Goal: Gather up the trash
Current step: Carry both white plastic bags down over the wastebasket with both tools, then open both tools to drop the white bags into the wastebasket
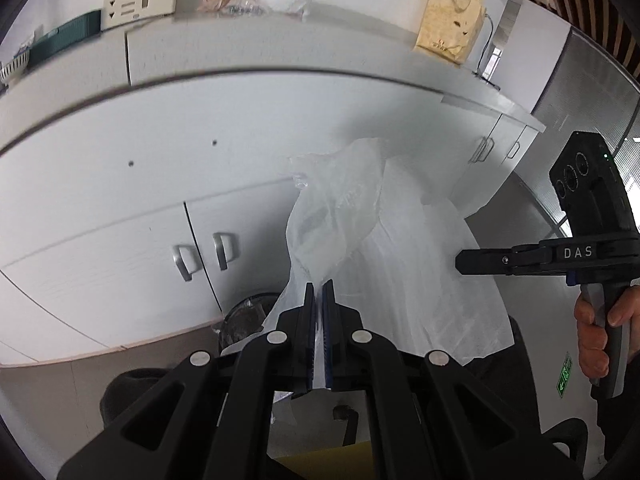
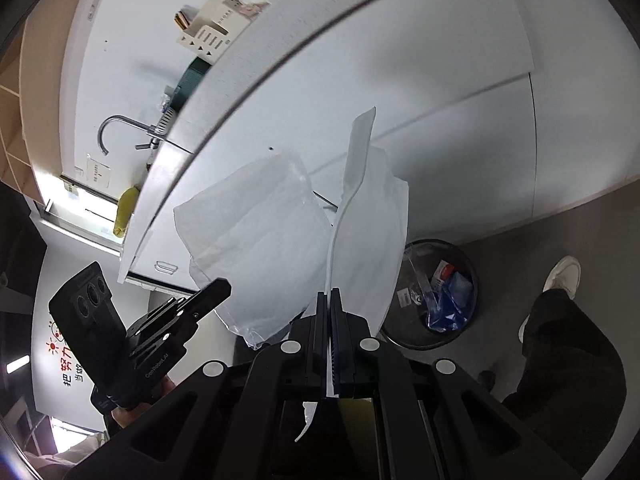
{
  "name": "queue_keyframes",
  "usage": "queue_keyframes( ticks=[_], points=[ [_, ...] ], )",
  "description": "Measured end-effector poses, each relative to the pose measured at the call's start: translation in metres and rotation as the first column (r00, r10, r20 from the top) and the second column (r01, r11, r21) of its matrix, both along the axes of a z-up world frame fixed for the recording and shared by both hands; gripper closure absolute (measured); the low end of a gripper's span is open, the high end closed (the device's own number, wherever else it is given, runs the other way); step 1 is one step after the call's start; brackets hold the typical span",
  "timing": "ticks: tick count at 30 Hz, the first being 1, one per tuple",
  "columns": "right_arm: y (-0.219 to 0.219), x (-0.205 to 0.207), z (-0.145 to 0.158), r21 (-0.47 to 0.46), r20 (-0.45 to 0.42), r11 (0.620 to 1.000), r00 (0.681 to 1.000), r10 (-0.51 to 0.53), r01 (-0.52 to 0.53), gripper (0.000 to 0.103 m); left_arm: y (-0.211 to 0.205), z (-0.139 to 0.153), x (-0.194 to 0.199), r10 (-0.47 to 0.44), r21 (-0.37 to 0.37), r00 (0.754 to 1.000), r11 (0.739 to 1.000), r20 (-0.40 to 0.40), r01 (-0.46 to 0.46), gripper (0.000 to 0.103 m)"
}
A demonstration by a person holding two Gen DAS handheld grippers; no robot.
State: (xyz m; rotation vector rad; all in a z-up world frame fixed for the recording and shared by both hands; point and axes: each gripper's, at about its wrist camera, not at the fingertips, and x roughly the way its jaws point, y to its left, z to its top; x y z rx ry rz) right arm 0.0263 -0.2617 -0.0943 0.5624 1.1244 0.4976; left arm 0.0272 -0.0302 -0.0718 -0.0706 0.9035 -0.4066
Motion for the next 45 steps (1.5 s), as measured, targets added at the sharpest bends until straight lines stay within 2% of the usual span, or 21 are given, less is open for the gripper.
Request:
queue_keyframes(
  ticks=[3, 9, 15, 20, 22, 30, 31, 35, 37, 38, 39, 41, 45],
  points=[
    [0.008, 0.011, -0.035, -0.054, -0.040, 0.999, 0.999, 0.004, -0.007, 0.097, -0.004, -0.045, 0.017, 0.004, 0.013, 0.995, 1.000, -0.101, -0.002, 0.099],
    [0.026, 0.046, -0.129, -0.128, -0.182, 0.991, 0.983, 0.008, -0.032, 0.097, -0.011, -0.125, 0.049, 0.036, 0.069, 0.971, 0.997, -0.237, -0.020, 0.099],
    [0.049, 0.073, -0.210, -0.207, -0.286, 0.976, 0.958, 0.012, -0.074, 0.097, -0.023, -0.165, 0.069, 0.023, 0.109, 0.957, 0.994, -0.288, 0.009, 0.099],
    [0.058, 0.084, -0.260, -0.200, -0.365, 0.977, 0.931, -0.007, -0.071, 0.097, -0.035, -0.198, 0.088, 0.010, 0.113, 0.946, 0.993, -0.323, 0.028, 0.099],
    [0.060, 0.085, -0.271, -0.222, -0.369, 0.972, 0.929, -0.014, -0.073, 0.097, -0.039, -0.209, 0.091, -0.011, 0.092, 0.944, 0.995, -0.331, 0.044, 0.099],
    [0.068, 0.087, -0.291, -0.303, -0.403, 0.948, 0.914, -0.038, -0.094, 0.094, -0.041, -0.253, 0.110, -0.022, 0.121, 0.925, 0.990, -0.380, 0.073, 0.099],
    [0.068, 0.086, -0.291, -0.327, -0.398, 0.939, 0.917, -0.038, -0.103, 0.089, -0.042, -0.258, 0.111, -0.020, 0.130, 0.921, 0.989, -0.388, 0.076, 0.099],
    [0.071, 0.086, -0.288, -0.395, -0.378, 0.912, 0.924, -0.049, -0.113, 0.059, -0.039, -0.272, 0.114, -0.016, 0.136, 0.905, 0.987, -0.426, 0.081, 0.097],
    [0.069, 0.088, -0.282, -0.406, -0.365, 0.908, 0.929, -0.061, -0.101, 0.051, -0.038, -0.274, 0.114, -0.009, 0.146, 0.905, 0.986, -0.426, 0.079, 0.096],
    [0.067, 0.088, -0.279, -0.416, -0.359, 0.905, 0.931, -0.070, -0.093, 0.044, -0.038, -0.273, 0.112, -0.005, 0.153, 0.904, 0.985, -0.427, 0.077, 0.088],
    [0.066, 0.089, -0.275, -0.425, -0.350, 0.901, 0.933, -0.079, -0.083, 0.040, -0.037, -0.274, 0.112, 0.008, 0.165, 0.905, 0.984, -0.425, 0.069, 0.062],
    [0.061, 0.090, -0.266, -0.449, -0.325, 0.892, 0.940, -0.107, -0.054, 0.024, -0.034, -0.270, 0.110, 0.037, 0.172, 0.914, 0.984, -0.404, 0.036, 0.026],
    [0.051, 0.093, -0.242, -0.464, -0.269, 0.886, 0.950, -0.157, 0.015, 0.019, -0.034, -0.268, 0.109, 0.047, 0.194, 0.920, 0.980, -0.390, 0.032, 0.022]
  ],
)
